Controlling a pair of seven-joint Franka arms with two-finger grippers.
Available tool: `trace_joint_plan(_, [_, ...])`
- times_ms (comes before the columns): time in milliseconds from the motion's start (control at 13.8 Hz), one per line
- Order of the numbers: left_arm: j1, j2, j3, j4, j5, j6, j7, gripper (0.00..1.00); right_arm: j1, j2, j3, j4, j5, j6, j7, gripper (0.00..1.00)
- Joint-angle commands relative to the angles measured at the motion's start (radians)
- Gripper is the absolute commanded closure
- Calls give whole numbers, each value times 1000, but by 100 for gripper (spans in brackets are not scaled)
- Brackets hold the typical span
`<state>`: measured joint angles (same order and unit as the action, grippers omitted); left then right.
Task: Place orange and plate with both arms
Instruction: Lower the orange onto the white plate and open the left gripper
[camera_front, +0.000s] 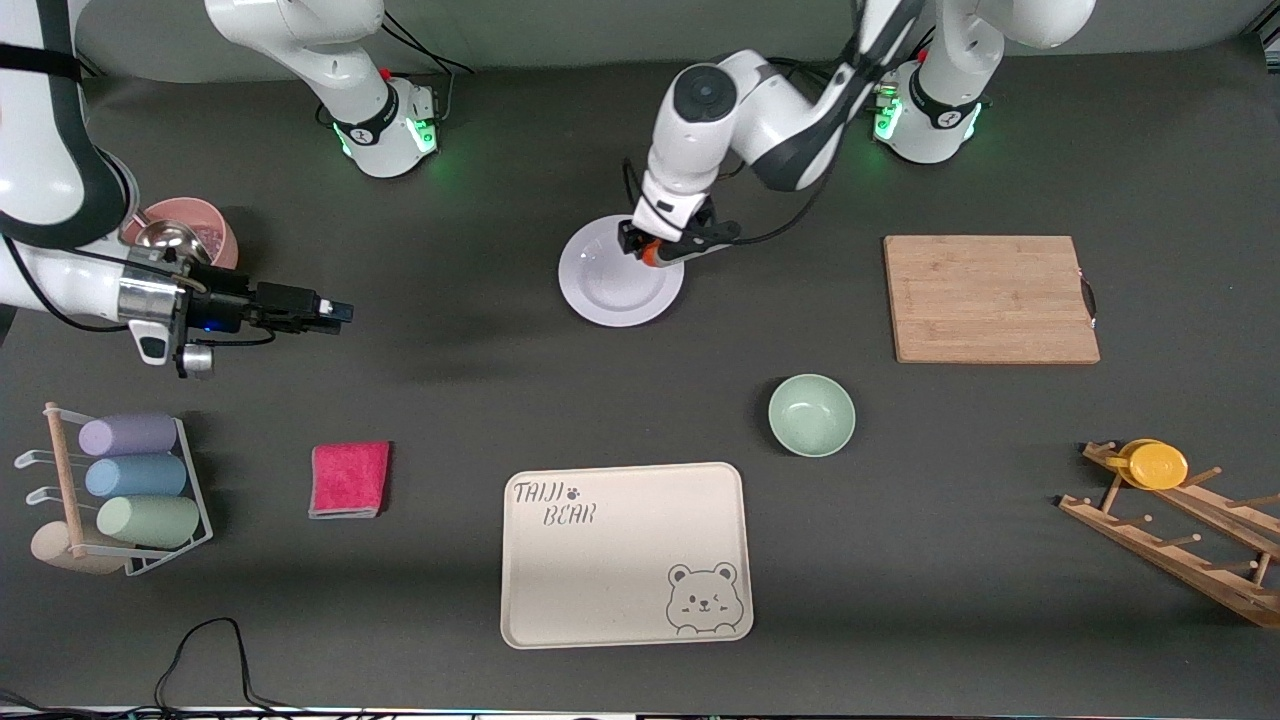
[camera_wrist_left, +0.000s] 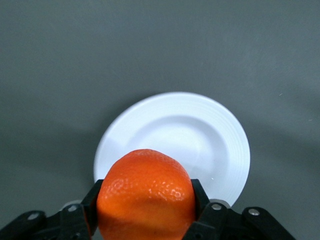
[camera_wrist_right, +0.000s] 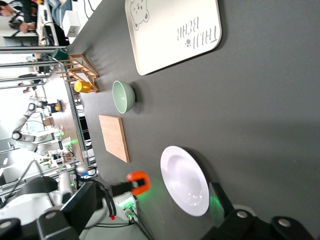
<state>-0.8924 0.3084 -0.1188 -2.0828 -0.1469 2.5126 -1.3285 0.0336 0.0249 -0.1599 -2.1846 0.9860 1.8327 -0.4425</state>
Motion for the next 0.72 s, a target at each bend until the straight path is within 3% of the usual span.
trace_joint_plan(0, [-75, 147, 21, 139, 155, -5, -223, 100, 9, 22, -3, -66, 100, 54, -140, 0])
trace_joint_plan(145, [-100, 239, 19, 203, 289, -3, -368, 100, 18, 62, -1, -108, 182, 80, -279, 0])
trace_joint_plan(434, [-109, 317, 19, 270, 313, -3, -422, 100, 61, 168, 2, -193, 403, 126, -577, 0])
trace_joint_plan(506, [-106, 316, 21, 270, 314, -5, -420, 70, 74, 199, 5, -214, 472, 126, -647, 0])
trace_joint_plan(579, [-106, 316, 25, 270, 317, -11, -411, 3, 87, 220, 6, -227, 521, 128, -701, 0])
trace_joint_plan(651, [-102, 313, 27, 270, 319, -18, -400, 0, 95, 239, 6, -231, 532, 128, -729, 0])
